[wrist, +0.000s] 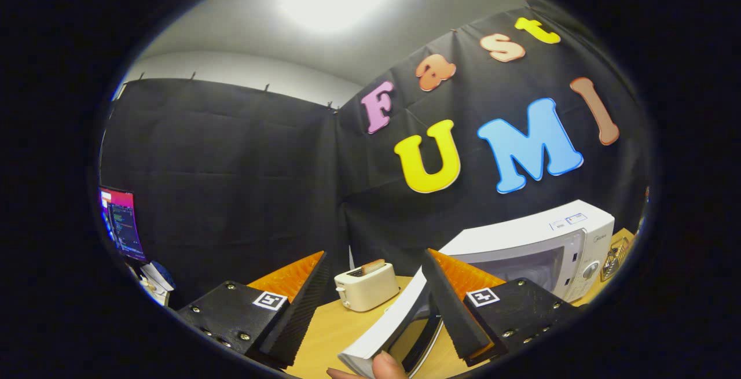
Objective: Open the microwave, put the food inside, and close the microwave door.
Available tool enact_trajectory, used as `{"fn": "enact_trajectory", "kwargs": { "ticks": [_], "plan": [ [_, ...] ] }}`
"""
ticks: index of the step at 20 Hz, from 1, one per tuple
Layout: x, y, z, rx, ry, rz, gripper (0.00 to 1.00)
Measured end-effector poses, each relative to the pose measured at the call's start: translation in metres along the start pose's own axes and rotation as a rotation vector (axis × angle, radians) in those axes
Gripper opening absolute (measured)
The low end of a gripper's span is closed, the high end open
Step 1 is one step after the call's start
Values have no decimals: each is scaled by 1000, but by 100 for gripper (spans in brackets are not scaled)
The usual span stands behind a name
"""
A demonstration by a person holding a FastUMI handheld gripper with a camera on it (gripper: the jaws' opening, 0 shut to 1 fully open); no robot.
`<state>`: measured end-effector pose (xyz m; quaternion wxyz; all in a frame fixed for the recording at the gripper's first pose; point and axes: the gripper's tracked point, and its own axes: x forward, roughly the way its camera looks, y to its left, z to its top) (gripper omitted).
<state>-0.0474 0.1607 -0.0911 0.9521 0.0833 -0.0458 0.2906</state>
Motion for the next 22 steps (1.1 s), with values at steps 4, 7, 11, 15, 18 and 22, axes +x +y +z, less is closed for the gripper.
{"fn": "enact_trajectory", "kwargs": {
  "ticks": [4,7,11,15,18,22],
  "plan": [
    [-12,61,-31,-52,75,137,97],
    [-10,88,-66,-133,146,208,97],
    [-7,102,-118,-129,236,272,90],
    [-5,104,-163,-130,328,282,71],
    [-8,79,-191,-211,362,179,36],
    [-14,45,-224,-271,407,85,4]
  ]
}}
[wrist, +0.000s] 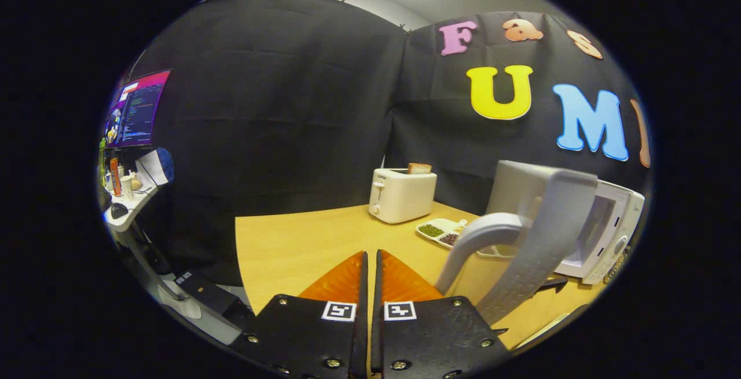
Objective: Open the microwave, put the food inside, and close the microwave door.
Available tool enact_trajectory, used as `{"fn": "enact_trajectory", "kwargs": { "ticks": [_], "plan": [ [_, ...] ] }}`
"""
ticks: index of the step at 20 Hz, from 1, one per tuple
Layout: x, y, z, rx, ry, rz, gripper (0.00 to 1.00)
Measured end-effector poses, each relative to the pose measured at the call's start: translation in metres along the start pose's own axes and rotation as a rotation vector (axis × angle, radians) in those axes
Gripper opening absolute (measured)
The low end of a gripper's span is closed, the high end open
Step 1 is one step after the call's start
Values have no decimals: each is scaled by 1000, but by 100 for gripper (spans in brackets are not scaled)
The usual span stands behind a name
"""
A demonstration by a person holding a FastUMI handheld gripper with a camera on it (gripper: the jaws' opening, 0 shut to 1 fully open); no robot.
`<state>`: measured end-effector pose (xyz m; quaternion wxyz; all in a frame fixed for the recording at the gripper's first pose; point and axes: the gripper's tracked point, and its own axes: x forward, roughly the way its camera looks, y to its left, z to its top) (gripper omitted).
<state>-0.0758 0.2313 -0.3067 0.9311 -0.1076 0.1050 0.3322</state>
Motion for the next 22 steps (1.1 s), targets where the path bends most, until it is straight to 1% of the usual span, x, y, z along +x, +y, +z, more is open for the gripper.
{"fn": "enact_trajectory", "kwargs": {
  "ticks": [3,5,7,10,13,15,18,22],
  "plan": [
    [-3,-17,-15,38,23,-26,2],
    [-12,-36,-17,33,12,-95,2],
    [-21,-64,-21,51,5,-173,2],
    [-30,-104,-28,95,10,-250,2],
    [-42,-152,-30,96,4,-363,1],
    [-44,-180,-29,123,3,-419,2],
    [-44,-214,-26,167,0,-475,2],
    [-45,-258,-16,158,-12,-577,2]
  ]
}}
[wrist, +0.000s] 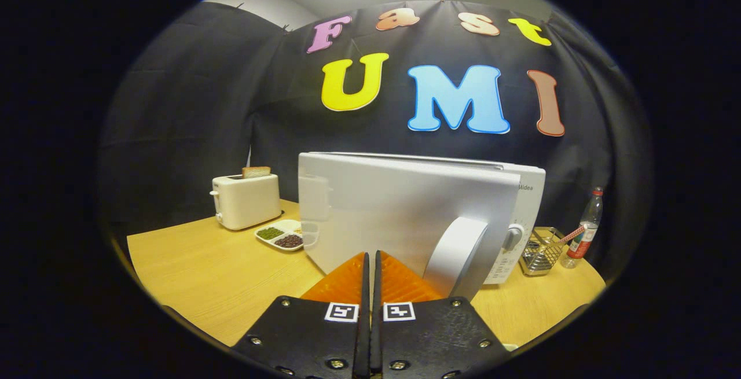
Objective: Open the microwave, put the food inside, and close the microwave door.
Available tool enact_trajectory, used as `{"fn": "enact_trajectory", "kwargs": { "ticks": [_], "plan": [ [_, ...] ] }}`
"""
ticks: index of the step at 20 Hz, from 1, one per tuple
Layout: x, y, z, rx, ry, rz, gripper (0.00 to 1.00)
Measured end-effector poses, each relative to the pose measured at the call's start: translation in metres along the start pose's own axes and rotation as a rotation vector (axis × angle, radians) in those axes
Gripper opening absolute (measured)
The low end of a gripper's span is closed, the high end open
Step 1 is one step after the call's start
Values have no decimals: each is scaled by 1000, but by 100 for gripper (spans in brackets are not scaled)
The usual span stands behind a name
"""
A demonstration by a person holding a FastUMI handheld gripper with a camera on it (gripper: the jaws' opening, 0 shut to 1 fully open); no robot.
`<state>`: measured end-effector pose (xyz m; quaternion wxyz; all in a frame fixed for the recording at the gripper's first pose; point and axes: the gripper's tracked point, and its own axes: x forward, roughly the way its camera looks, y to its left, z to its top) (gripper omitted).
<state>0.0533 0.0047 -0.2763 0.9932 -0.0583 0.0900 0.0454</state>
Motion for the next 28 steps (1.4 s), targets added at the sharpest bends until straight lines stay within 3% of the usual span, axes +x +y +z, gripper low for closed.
{"fn": "enact_trajectory", "kwargs": {
  "ticks": [6,17,22,25,28],
  "plan": [
    [40,-33,12,-18,-9,-113,2],
    [94,-67,13,-7,7,-233,1],
    [100,-71,17,-58,-17,-273,2],
    [106,-75,12,-51,33,-283,5],
    [84,-69,32,-18,41,-265,3]
  ]
}}
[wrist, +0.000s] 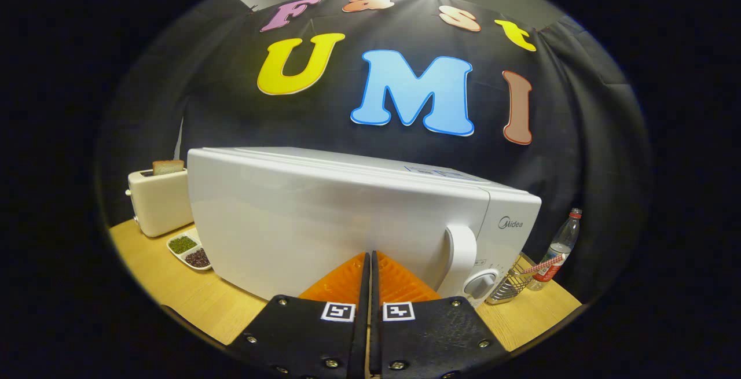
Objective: Open the microwave, put the food inside, and close the microwave door.
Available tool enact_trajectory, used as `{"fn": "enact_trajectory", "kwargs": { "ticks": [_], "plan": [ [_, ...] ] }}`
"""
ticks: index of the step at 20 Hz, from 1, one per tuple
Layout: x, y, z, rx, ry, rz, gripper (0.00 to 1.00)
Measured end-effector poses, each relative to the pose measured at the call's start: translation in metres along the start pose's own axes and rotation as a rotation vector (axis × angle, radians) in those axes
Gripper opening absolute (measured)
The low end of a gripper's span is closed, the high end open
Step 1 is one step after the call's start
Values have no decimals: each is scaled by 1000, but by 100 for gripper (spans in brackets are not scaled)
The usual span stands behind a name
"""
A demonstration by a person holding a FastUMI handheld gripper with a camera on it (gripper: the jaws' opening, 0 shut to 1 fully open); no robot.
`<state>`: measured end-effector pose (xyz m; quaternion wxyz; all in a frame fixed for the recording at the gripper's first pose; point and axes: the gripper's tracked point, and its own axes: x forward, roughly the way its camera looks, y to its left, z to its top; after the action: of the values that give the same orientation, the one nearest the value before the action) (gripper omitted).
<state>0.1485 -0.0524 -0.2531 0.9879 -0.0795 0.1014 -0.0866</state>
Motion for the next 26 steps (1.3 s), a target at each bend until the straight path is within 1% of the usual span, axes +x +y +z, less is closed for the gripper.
{"fn": "enact_trajectory", "kwargs": {
  "ticks": [4,7,11,15,18,21,22,23,24,25,26],
  "plan": [
    [-48,5,60,23,-59,55,3],
    [-86,7,102,66,-91,98,3],
    [-122,2,150,69,-143,121,3],
    [-142,-9,179,59,-164,116,3],
    [-151,-14,192,65,-169,112,3],
    [-155,-18,189,49,-140,104,3],
    [-155,-18,188,40,-136,100,5],
    [-156,-18,191,27,-147,96,7],
    [-159,-18,196,14,-172,91,22],
    [-160,-19,200,-4,-195,66,34],
    [-162,-23,201,-27,-210,39,53]
  ]
}}
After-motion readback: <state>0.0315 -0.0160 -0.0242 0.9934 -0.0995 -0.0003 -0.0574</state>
